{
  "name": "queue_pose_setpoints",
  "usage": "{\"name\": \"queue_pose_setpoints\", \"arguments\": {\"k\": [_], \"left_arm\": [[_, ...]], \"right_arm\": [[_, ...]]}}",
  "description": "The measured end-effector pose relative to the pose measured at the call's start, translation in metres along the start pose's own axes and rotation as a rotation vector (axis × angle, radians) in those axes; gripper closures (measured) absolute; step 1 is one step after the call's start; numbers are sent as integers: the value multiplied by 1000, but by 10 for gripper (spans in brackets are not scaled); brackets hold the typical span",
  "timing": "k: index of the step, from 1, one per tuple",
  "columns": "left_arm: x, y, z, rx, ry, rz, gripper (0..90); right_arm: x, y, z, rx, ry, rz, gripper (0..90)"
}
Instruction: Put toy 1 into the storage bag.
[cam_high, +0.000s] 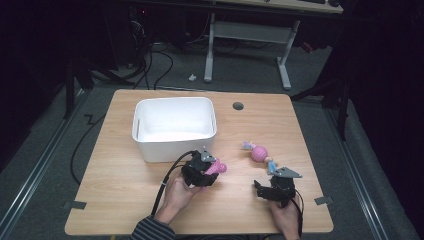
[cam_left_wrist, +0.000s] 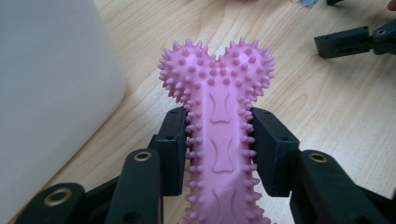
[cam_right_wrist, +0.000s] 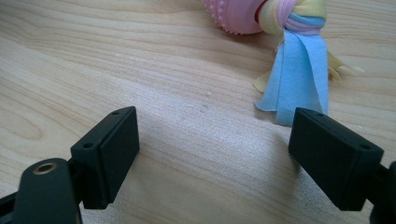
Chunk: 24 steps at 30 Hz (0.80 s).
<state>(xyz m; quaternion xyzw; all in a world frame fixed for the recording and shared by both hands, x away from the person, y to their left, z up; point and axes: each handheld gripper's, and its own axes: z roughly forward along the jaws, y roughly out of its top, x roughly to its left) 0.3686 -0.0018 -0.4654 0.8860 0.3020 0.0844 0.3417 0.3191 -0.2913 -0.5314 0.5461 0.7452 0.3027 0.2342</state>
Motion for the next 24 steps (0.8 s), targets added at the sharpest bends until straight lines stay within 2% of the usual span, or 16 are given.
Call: {"name": "queue_pose_setpoints", "arguments": {"k": [10,16,18,24], "left_arm": [[6,4,-24,-2,-18,24,588],[13,4,-36,-19,-23,7,588],[16,4,-42,-35,-42,-8,587],[21,7,-58,-54,-46,-8,587]], "right_arm": [[0,0,0,1,1,-2,162],[0,0,0,1,4,-2,162],[0,0,0,1,5,-4,162],[0,0,0,1,5,-4,161]]}}
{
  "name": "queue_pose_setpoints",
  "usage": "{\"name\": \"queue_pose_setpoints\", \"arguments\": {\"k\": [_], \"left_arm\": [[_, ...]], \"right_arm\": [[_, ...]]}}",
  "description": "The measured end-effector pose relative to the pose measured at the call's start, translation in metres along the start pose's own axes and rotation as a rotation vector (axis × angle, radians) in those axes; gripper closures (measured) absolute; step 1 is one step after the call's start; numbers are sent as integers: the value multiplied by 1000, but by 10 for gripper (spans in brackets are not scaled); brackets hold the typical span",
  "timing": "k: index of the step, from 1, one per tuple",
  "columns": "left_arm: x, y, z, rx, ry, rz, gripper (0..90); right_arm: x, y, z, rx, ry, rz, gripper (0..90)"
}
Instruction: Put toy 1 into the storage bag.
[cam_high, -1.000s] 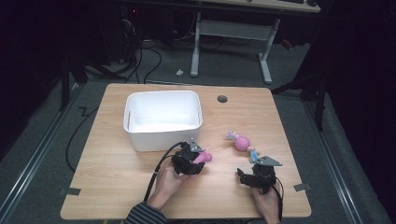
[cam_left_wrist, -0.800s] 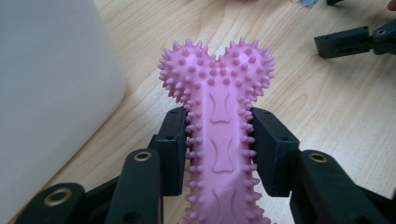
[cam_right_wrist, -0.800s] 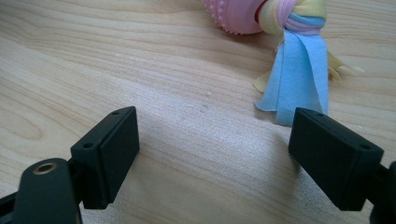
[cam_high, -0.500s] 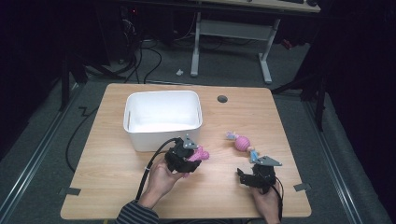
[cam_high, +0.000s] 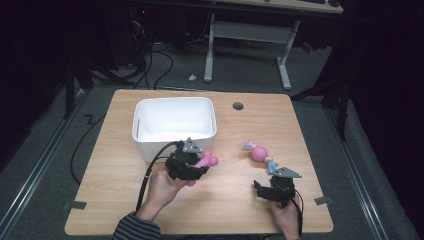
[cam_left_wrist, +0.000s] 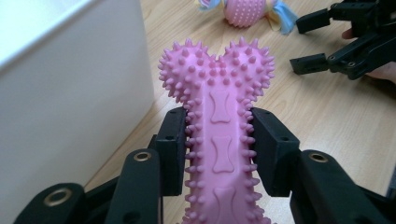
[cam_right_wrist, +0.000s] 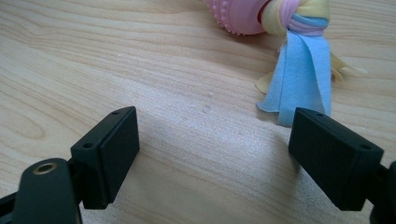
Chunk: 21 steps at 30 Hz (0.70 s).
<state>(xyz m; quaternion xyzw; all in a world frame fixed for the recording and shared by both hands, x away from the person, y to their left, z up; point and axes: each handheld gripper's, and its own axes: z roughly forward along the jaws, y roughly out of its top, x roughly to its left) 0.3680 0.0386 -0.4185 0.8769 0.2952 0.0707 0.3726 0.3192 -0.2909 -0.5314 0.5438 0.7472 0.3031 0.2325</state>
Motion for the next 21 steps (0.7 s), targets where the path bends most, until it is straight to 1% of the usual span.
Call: {"name": "queue_pose_setpoints", "arguments": {"k": [3,6,8,10,11,12,13,17,21], "left_arm": [[1,1,-5,-12,-1,-4,587],[7,3,-15,-33,-10,-23,586],[8,3,-17,-35,-8,-27,586],[13,5,-24,-39,4,-31,586],[13,5,-24,-39,4,-31,586],[14,6,-30,-51,4,-38,586],[14,6,-30,-51,4,-38,586],[17,10,-43,-60,17,-32,586],[22,14,-51,-67,24,-35,586]], "right_arm": [[0,0,0,0,1,0,162],[0,0,0,1,2,-1,162],[0,0,0,1,2,1,162],[0,0,0,1,2,0,162],[0,0,0,1,2,0,162],[0,0,0,0,2,0,162],[0,0,0,0,2,0,162],[0,0,0,0,2,0,162],[0,0,0,1,2,1,161]]}}
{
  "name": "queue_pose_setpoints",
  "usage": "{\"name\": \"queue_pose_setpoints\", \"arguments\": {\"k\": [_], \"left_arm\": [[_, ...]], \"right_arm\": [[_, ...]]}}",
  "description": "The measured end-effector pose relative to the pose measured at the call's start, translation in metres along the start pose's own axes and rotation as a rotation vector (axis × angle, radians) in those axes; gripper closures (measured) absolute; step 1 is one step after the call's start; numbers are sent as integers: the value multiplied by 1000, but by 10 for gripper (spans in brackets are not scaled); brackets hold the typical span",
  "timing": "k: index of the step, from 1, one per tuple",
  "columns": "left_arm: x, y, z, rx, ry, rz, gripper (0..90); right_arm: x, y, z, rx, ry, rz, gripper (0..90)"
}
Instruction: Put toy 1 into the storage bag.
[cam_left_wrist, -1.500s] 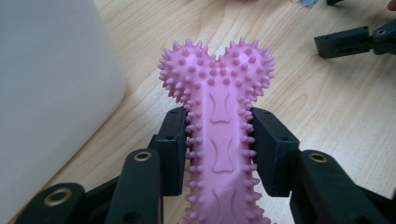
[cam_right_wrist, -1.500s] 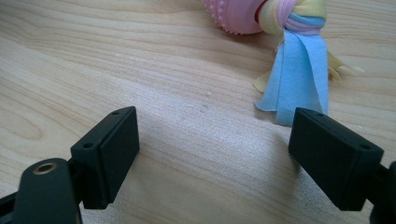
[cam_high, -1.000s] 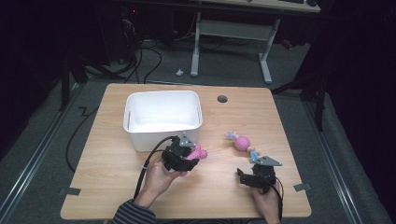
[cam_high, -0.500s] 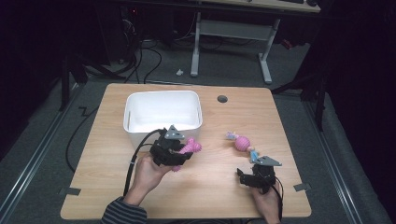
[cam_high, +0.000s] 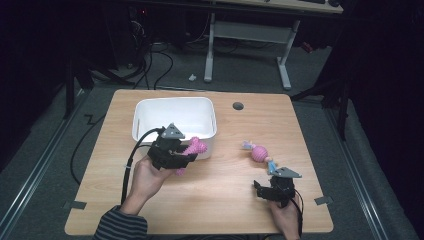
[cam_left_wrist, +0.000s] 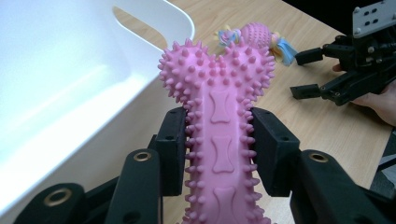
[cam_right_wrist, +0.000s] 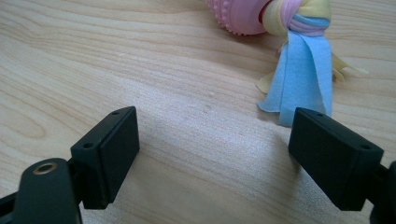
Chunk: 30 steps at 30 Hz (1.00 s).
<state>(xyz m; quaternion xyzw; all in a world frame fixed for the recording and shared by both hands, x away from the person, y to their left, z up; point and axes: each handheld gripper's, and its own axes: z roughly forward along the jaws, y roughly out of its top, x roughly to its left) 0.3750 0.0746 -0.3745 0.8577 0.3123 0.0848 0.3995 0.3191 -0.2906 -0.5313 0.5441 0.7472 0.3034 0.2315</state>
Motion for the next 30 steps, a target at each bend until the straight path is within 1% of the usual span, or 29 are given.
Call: {"name": "queue_pose_setpoints", "arguments": {"k": [1,2,3,4,5,6,8,11,12,13,14,15,18,21,23,27,28,30], "left_arm": [[1,1,-1,-3,1,-1,586],[4,3,-4,-12,-1,-12,586],[4,3,-4,-12,-1,-12,586],[8,6,-8,-22,-5,-26,586],[8,6,-8,-22,-5,-26,585],[11,9,-11,-25,5,-24,586],[13,11,-12,-23,11,-24,586],[18,14,-14,-27,24,-32,586],[21,16,-16,-25,34,-30,586],[21,16,-16,-25,34,-30,586],[25,18,-17,-29,40,-38,586],[25,18,-17,-29,40,-38,586],[33,19,-21,-47,36,-60,586],[38,21,-23,-46,65,-64,586],[42,23,-24,-47,70,-70,586],[48,26,-22,-29,127,-61,586],[48,26,-22,-29,127,-61,586],[51,28,-19,-13,159,-52,586]], "right_arm": [[0,0,0,0,0,0,161],[0,0,0,0,0,0,161],[0,0,0,0,0,0,161],[0,0,0,0,0,0,162],[0,0,0,0,0,0,162],[0,0,0,0,1,-1,161],[0,0,0,0,1,0,161],[0,0,0,0,1,0,161],[0,0,0,1,1,0,162],[0,0,0,1,1,0,162],[0,0,0,0,1,-1,162],[0,0,0,0,1,-1,162],[0,0,0,1,2,0,161],[0,0,0,0,2,0,161],[0,0,0,0,2,-1,162],[0,0,0,0,3,-1,161],[0,0,0,0,3,-1,161],[0,0,0,0,3,-1,161]]}}
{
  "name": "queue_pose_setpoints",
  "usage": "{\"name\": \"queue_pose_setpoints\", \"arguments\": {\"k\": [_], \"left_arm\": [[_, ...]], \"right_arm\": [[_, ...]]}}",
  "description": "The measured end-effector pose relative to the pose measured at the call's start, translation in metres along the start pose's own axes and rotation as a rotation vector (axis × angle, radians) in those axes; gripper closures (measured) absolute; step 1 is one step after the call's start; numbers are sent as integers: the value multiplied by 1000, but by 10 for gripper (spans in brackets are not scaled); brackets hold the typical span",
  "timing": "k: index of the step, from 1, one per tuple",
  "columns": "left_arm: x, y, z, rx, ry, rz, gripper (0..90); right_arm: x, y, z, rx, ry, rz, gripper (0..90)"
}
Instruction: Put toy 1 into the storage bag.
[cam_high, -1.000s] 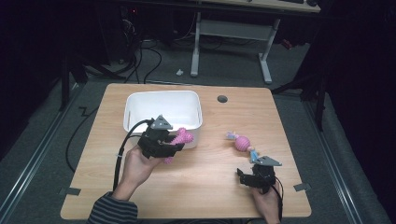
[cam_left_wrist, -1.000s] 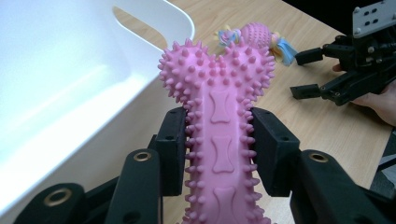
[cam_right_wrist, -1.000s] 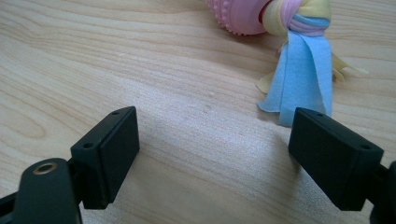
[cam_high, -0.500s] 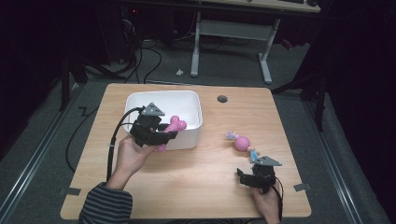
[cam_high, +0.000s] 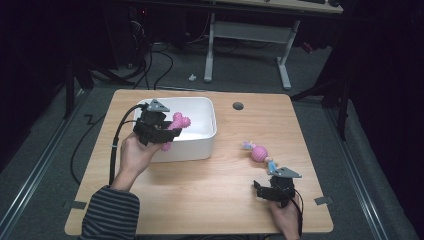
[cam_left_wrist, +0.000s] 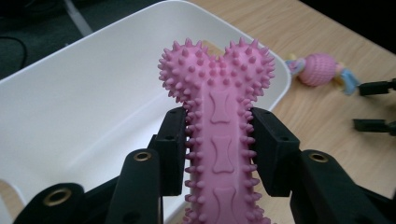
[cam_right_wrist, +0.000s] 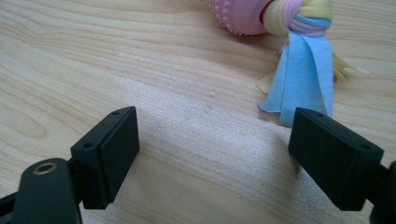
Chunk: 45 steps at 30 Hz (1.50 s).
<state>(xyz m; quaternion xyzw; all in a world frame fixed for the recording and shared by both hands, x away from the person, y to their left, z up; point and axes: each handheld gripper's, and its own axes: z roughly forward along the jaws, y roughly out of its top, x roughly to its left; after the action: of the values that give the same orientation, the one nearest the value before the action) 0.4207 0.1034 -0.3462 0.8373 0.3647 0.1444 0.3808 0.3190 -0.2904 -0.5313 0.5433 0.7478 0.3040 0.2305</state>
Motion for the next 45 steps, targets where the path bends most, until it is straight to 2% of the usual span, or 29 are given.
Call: {"name": "queue_pose_setpoints", "arguments": {"k": [7,14,28,41,45], "left_arm": [[9,5,10,14,18,-14,586],[17,9,20,-3,53,-26,585],[33,8,37,29,87,-64,584],[37,5,48,53,111,-75,580],[39,4,50,62,127,-65,578]], "right_arm": [[0,0,0,-1,0,-2,162],[0,0,0,-1,0,-3,161],[0,0,0,-2,1,-4,162],[0,0,0,-2,1,-5,162],[0,0,0,-3,1,-5,161]]}}
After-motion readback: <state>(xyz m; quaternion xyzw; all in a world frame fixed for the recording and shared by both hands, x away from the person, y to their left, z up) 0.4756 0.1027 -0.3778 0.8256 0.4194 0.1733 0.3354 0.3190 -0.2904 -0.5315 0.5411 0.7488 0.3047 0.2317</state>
